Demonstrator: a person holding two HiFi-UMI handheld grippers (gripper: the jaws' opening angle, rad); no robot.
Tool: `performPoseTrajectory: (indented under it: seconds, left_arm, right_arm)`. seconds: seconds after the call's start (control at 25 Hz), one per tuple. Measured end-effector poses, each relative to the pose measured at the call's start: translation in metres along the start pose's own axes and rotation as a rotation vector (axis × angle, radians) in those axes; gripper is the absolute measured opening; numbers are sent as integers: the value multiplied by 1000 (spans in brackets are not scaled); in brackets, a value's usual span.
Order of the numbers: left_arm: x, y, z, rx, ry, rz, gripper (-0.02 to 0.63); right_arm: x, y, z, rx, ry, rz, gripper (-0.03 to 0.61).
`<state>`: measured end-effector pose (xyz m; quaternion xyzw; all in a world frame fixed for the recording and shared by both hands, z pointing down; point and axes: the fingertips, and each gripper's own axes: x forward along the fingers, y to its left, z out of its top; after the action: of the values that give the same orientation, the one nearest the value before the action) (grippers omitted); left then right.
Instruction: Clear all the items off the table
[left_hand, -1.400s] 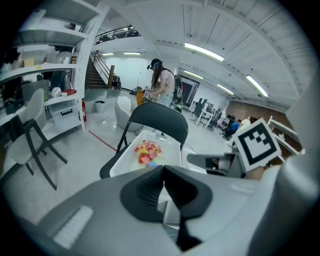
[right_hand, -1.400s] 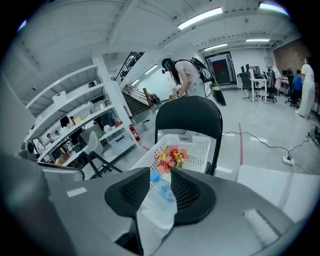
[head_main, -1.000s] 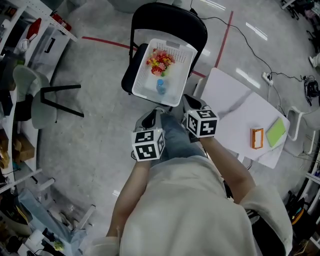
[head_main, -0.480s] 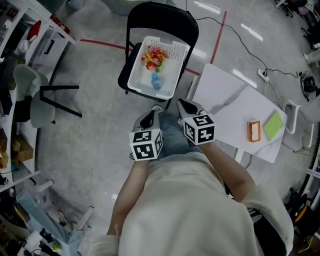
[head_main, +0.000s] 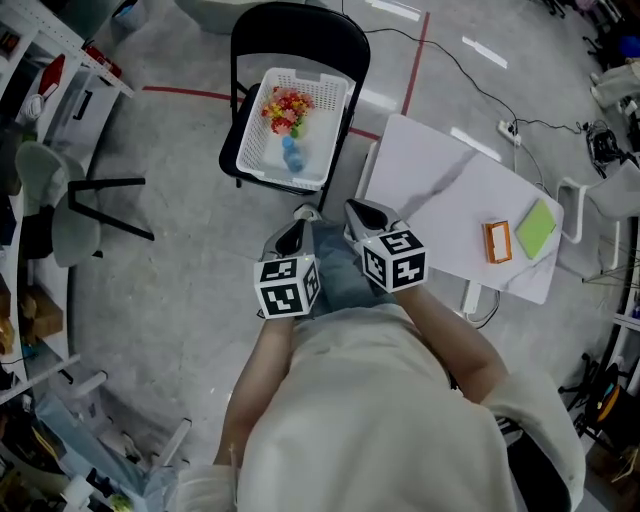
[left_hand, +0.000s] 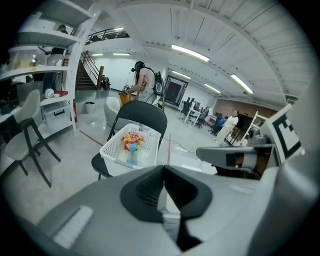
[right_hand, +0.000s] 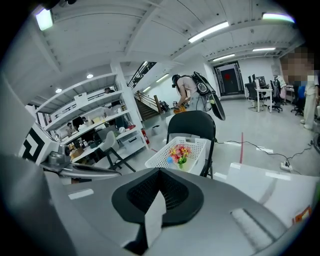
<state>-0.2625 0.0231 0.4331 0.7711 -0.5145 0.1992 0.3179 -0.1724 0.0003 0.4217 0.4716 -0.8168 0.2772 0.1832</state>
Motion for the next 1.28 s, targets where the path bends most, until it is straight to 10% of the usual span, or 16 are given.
performPoseTrajectory:
  seconds: [1.28]
  left_arm:
    - [81,-214,-20,201,120,-231,9]
  right_arm:
    - [-193,-203,-62,251,-76,-323,-2]
